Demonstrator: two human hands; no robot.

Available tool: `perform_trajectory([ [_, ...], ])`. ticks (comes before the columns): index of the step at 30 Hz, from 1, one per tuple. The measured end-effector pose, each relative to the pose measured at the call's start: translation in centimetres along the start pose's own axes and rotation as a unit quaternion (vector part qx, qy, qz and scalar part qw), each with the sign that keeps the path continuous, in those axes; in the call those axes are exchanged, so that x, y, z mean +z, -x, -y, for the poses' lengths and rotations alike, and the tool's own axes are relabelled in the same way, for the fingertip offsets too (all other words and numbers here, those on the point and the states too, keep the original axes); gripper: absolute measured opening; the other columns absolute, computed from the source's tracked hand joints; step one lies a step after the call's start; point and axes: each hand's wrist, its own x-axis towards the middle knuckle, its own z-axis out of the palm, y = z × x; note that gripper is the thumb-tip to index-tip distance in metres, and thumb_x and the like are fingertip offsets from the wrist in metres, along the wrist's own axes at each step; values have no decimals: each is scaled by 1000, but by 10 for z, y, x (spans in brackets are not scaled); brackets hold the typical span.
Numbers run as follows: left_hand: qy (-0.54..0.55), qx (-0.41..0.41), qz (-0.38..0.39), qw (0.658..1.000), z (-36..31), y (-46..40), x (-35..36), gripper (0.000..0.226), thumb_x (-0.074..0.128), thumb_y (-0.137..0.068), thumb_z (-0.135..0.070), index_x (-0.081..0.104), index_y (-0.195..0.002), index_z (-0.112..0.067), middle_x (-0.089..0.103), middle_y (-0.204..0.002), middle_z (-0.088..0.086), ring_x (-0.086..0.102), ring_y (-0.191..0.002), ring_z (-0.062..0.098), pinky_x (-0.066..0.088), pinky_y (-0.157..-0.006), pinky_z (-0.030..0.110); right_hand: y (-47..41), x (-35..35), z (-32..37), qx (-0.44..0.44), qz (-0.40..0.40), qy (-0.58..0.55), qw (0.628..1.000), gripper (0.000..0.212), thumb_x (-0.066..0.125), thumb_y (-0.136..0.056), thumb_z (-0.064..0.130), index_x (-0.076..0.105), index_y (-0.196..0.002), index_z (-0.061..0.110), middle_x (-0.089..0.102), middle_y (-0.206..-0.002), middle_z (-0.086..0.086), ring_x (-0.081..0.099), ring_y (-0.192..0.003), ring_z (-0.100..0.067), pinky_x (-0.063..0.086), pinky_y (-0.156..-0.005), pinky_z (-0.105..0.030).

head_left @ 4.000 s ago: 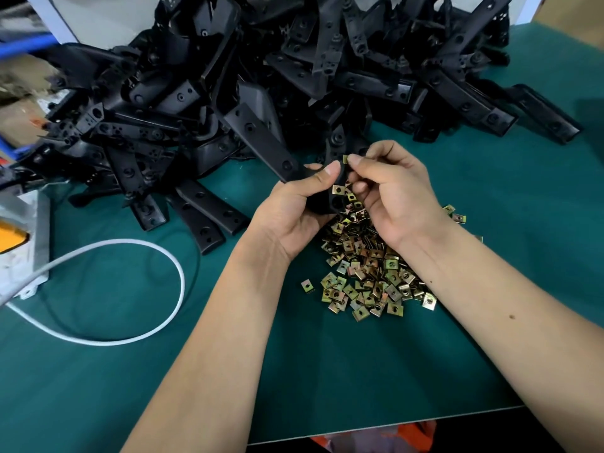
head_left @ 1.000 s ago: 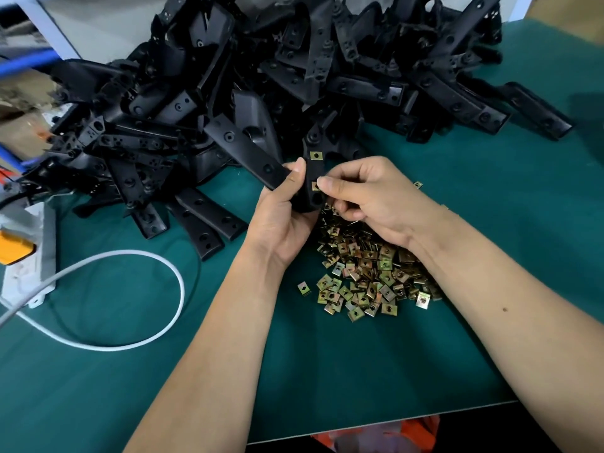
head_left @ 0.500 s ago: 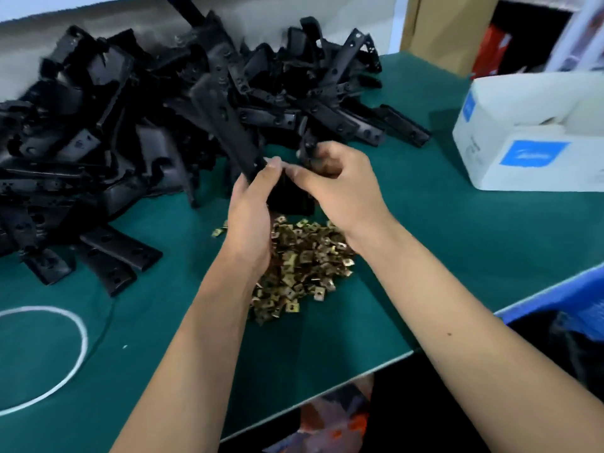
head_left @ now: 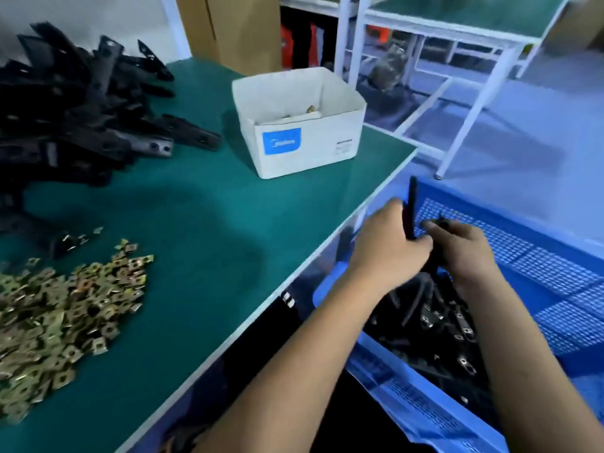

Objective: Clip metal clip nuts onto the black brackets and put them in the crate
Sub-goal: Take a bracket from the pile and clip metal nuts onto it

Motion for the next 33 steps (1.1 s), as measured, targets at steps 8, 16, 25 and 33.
perform_trajectory([
  [8,-103,-168,220,955,79,-1,90,60,69,-87,-33,43,-138,-15,55,-126,5,56,-103,24,44,-77,33,-29,-89,-93,106,-77,432,892,33,74,-92,30,72,-91,-3,70,-88,-23,68,-96,-39,50,-77,-39],
  [16,-113,-45,43,992,32,-23,67,25,60,-86,-10,63,-109,-17,69,-103,-1,65,-104,25,52,-93,37,-31,-50,-25,-34,-121,384,915,26,67,-87,18,60,-65,5,57,-59,-9,60,-74,-37,38,-56,-34],
  [25,-25,50,-239,969,-23,-21,-60,19,56,-79,-9,62,-91,-23,64,-73,-14,62,-75,4,47,-72,24,16,86,99,-278,-12,324,904,14,63,-90,15,73,-83,9,71,-77,-11,65,-78,-31,51,-68,-39],
  [33,-84,-16,-432,898,40,48,-213,15,65,-82,-8,67,-93,-17,63,-71,-15,65,-80,12,42,-72,19,102,256,119,-375,222,347,831,15,55,-88,9,64,-76,13,61,-71,-7,59,-71,-32,38,-58,-36],
])
